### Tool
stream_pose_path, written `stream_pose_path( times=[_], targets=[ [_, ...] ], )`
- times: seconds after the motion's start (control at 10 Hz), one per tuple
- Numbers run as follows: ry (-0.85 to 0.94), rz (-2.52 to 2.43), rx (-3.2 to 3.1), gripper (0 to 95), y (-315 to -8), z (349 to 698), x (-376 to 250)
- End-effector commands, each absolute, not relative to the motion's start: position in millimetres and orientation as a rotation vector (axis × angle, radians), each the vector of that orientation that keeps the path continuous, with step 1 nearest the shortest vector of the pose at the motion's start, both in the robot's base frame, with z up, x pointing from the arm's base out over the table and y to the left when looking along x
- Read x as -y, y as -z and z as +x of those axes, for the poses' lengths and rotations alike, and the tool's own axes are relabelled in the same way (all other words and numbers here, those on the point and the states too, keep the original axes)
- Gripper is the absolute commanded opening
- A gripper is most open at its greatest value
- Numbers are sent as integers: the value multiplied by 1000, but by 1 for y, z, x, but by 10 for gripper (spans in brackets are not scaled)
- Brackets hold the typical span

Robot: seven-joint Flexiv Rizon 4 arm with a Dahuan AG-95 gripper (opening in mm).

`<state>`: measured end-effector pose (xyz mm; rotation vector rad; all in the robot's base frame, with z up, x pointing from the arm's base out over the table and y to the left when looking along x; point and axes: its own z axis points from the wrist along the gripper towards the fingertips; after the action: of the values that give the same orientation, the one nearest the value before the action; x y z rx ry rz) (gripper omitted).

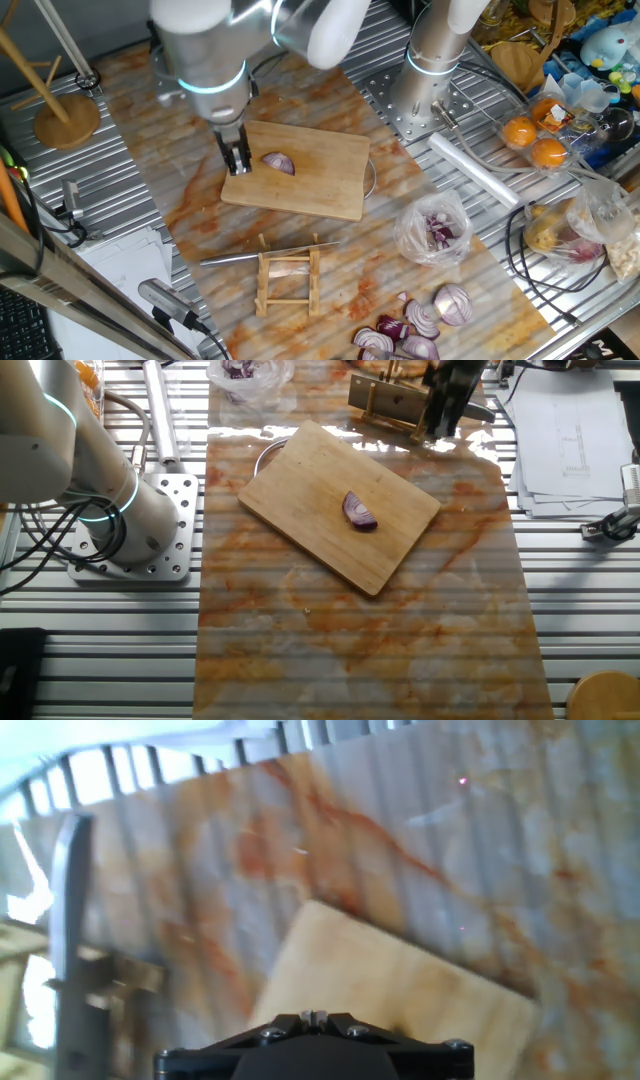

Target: Chop the onions

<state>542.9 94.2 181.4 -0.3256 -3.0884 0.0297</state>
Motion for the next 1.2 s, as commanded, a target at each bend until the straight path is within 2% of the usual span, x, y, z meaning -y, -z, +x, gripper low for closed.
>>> stream_pose_path(
  times=[0.1,0.6,0.8,1.2],
  targets=[
    [-13,-255,3094,0,-186,547,-105],
    [-43,-203,3142,0,-193,549,-111],
    [25,-89,3140,0,-193,549,-111],
    [57,-254,3038,0,-193,549,-111]
  ],
)
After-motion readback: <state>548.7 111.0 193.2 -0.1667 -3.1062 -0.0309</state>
